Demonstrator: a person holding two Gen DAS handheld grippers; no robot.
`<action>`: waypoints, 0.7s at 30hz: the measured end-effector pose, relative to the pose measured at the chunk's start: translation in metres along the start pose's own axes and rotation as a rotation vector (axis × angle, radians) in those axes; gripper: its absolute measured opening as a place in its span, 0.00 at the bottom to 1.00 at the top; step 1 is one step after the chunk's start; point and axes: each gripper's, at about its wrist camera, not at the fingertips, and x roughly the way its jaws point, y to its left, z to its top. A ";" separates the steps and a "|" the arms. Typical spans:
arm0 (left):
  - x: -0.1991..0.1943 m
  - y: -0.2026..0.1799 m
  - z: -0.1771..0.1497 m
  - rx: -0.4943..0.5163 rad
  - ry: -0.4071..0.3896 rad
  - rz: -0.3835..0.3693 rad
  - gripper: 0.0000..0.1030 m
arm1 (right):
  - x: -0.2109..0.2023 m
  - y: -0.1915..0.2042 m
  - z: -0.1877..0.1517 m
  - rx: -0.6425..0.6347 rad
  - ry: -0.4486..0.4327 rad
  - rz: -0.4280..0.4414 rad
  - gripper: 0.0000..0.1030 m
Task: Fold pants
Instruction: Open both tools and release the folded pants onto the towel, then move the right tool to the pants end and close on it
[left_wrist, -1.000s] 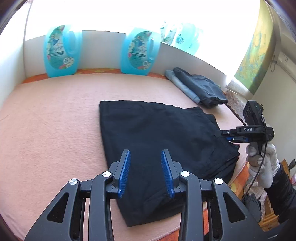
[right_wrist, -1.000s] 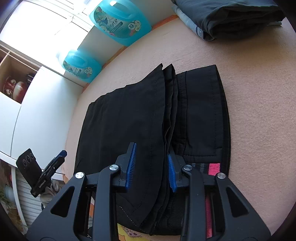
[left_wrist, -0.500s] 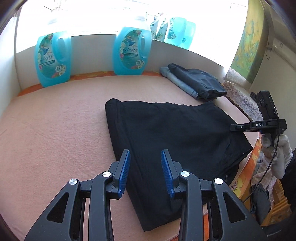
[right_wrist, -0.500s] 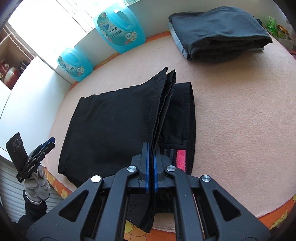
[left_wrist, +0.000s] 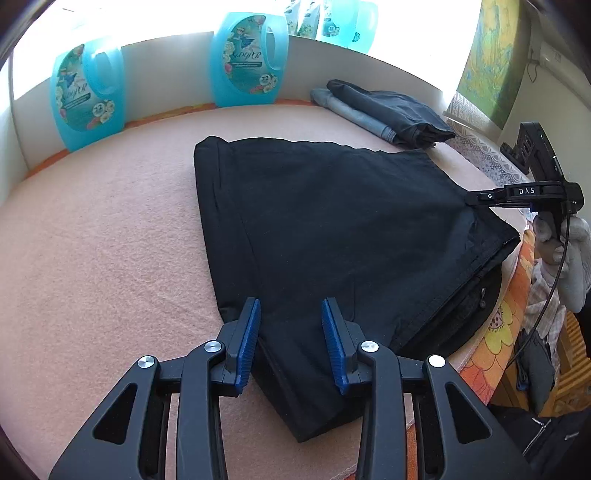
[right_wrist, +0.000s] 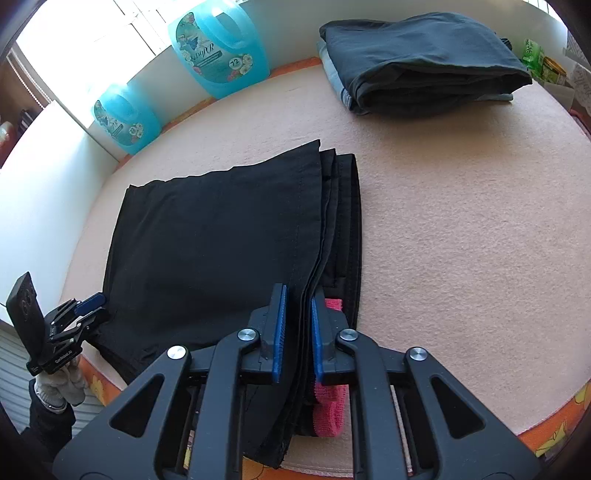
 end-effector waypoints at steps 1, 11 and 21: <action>-0.003 0.001 -0.002 -0.008 -0.007 0.003 0.32 | -0.005 0.003 0.000 -0.013 -0.021 -0.039 0.18; -0.033 0.021 -0.023 -0.169 -0.062 0.021 0.44 | -0.032 0.084 -0.004 -0.215 -0.071 0.054 0.19; -0.032 0.030 -0.034 -0.296 -0.080 -0.032 0.46 | 0.021 0.204 0.042 -0.385 0.018 0.194 0.44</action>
